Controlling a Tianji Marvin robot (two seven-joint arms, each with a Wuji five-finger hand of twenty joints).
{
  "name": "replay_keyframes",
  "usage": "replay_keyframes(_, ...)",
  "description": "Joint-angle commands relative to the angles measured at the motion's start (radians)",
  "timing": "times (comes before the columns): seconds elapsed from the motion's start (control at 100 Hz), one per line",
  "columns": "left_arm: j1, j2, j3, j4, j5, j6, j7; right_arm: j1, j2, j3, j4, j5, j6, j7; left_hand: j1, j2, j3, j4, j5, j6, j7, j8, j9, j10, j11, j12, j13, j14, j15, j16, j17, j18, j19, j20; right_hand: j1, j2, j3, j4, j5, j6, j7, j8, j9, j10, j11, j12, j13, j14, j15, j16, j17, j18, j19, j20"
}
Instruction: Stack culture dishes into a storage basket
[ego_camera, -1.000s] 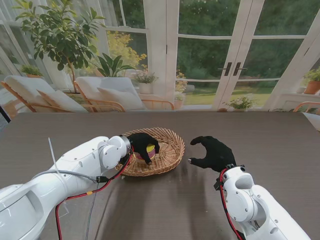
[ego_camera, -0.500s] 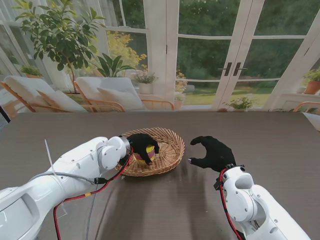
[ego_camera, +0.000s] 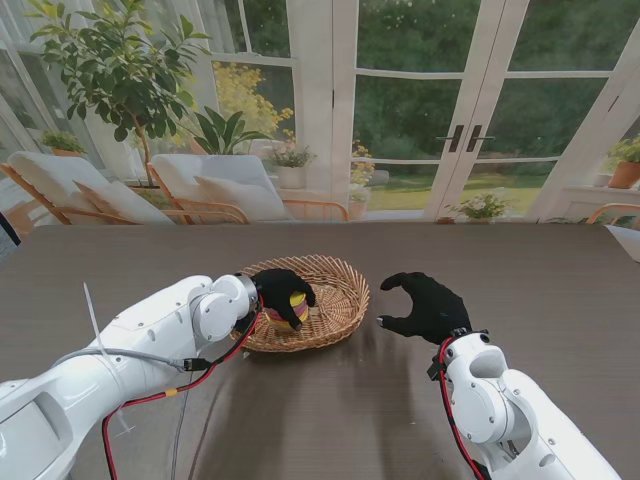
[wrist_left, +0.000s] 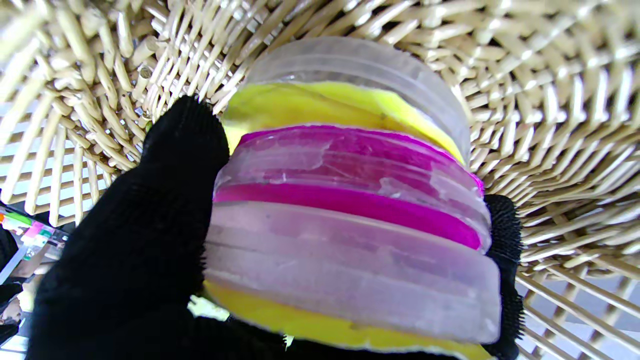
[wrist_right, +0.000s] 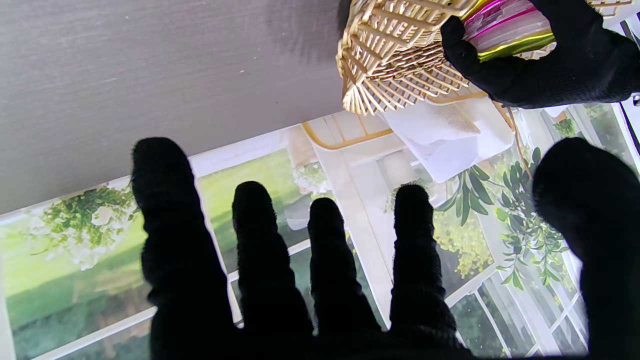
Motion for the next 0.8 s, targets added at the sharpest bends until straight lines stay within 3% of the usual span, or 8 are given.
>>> replay_keyframes(0.0, 0.003, 0.001, -0.003, -0.004, -0.003, 0.001, -0.021, -0.003, -0.002, -0.003, 0.0, -0.004, 0.0, 0.015, 0.061, 0.196, 0.14, 0.034, 0.049, 0.099, -0.011, -0.023, 0.044, -0.018, 0.039, -0.014, -0.015, -0.084, -0.048, -0.04, -0.037, -0.053, -0.016, -0.008, 0.009, -0.033, 0.083, -0.024, -0.024, -0.006, 0.009, 0.001, -0.043, 0.026, 0.012, 0.002, -0.029, 0.013, -0.009, 0.008, -0.493, 0.031, -0.025, 0.028)
replay_keyframes(0.33, 0.009, 0.004, -0.008, -0.009, -0.005, -0.005, -0.025, 0.001, -0.002, -0.006, 0.005, -0.003, 0.002, 0.014, 0.019, 0.208, 0.095, 0.027, 0.01, 0.095, -0.048, -0.071, 0.014, -0.018, 0.016, -0.05, -0.049, -0.081, -0.09, -0.075, -0.082, -0.058, -0.047, -0.02, 0.01, -0.033, 0.086, -0.024, -0.027, -0.003, 0.011, 0.0, -0.044, 0.025, 0.012, 0.002, -0.028, 0.012, -0.008, 0.008, -0.493, 0.03, -0.025, 0.028)
replay_keyframes(0.79, 0.024, 0.013, -0.024, -0.021, 0.004, -0.016, -0.019, 0.006, -0.003, -0.011, 0.012, -0.004, 0.002, 0.013, -0.02, 0.225, 0.048, 0.029, -0.009, 0.087, -0.058, -0.089, -0.011, -0.023, 0.003, -0.078, -0.07, -0.073, -0.131, -0.107, -0.124, -0.015, -0.094, -0.028, 0.012, -0.034, 0.087, -0.024, -0.028, 0.0, 0.015, -0.001, -0.045, 0.025, 0.013, 0.002, -0.03, 0.01, -0.009, 0.007, -0.492, 0.03, -0.026, 0.028)
